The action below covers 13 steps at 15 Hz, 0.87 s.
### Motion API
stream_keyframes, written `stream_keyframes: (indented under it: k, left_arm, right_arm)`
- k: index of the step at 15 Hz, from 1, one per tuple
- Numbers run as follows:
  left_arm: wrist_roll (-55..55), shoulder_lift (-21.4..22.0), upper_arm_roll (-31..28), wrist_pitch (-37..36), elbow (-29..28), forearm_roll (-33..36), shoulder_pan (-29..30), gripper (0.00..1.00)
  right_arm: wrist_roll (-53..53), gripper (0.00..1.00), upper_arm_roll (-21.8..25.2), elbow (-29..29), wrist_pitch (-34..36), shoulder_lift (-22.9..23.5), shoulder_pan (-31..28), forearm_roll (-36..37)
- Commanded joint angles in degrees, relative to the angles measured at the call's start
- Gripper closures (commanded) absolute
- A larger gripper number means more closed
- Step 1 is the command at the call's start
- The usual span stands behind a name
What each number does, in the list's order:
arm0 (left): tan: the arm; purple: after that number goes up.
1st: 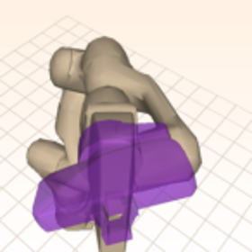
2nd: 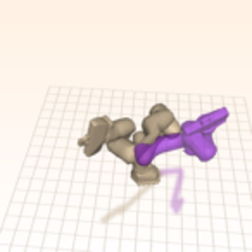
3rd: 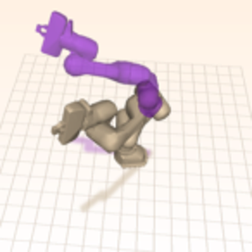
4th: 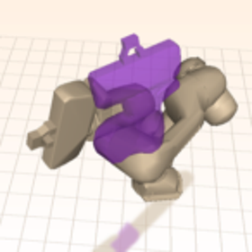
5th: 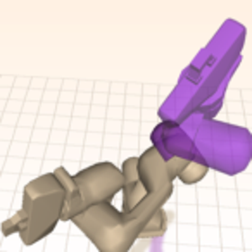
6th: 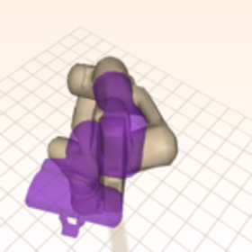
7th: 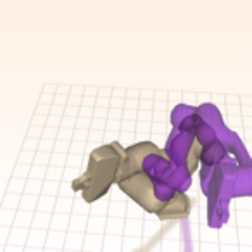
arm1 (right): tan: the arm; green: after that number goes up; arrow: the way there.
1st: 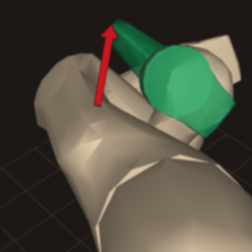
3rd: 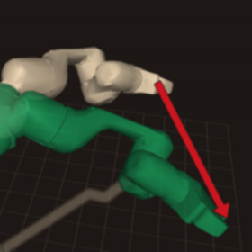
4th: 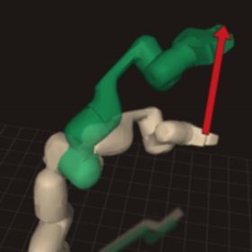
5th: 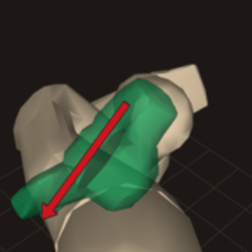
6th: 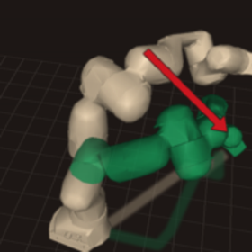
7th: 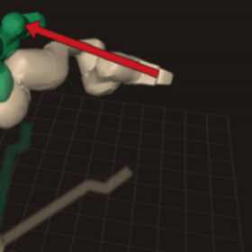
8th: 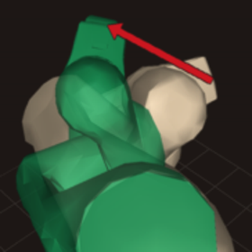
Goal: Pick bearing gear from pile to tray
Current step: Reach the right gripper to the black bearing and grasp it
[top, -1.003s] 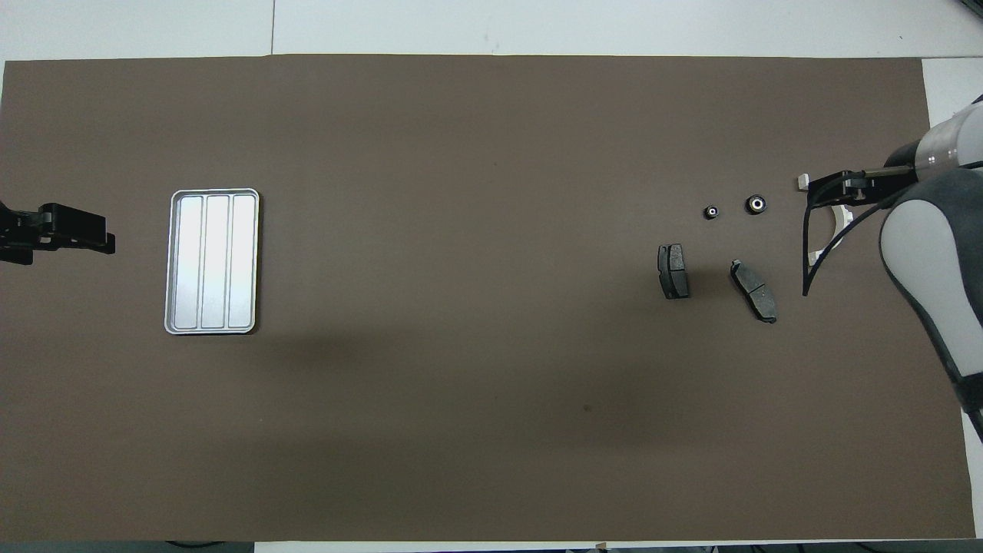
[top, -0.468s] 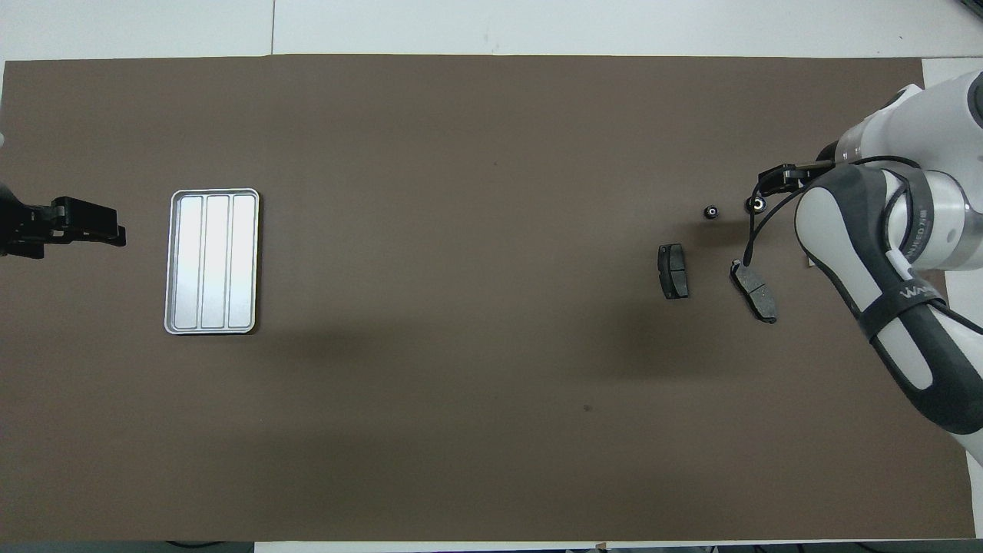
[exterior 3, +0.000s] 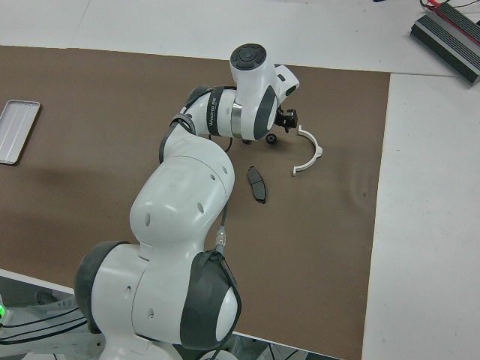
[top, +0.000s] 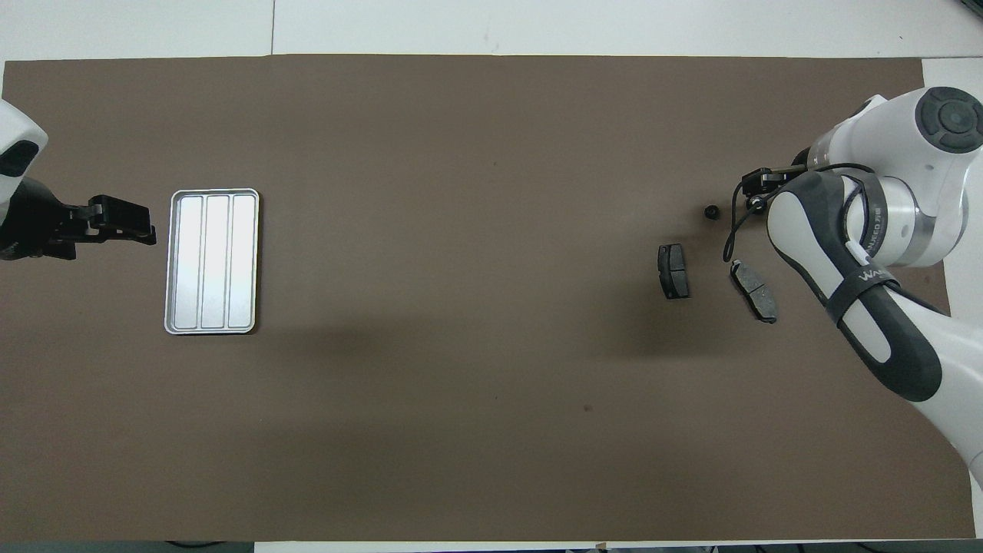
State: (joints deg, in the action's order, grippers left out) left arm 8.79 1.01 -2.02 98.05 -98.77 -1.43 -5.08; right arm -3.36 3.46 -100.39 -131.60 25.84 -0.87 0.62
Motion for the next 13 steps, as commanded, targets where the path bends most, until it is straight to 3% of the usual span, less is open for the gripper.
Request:
stream_keyframes:
  k: [1,6,10,11,13]
  left_arm:
    - [2.5,2.4,-0.4,1.5,-2.9,0.8,-1.2,0.0]
    - [2.6,4.3,-0.4,3.8,-6.9,0.7,-0.9,0.0]
    - [2.4,4.3,-0.4,3.9,-6.9,0.5,-1.1,0.0]
    - [2.4,4.3,-0.4,3.9,-6.9,0.5,-1.1,0.0]
    - [2.5,4.4,-0.4,3.7,-7.0,0.5,-1.2,0.0]
  right_arm:
    - [-1.5,0.06,-0.2,0.7,-1.5,1.9,-0.2,0.0]
    - [-1.6,0.08,-0.2,-0.1,-1.6,2.5,0.4,0.0]
    - [-2.1,0.1,-0.2,-1.5,-1.6,2.5,0.3,0.0]
    - [-2.1,0.15,-0.2,-1.7,-1.6,2.4,0.3,0.0]
    - [-2.4,0.44,-0.2,-1.8,-1.1,2.3,0.3,0.0]
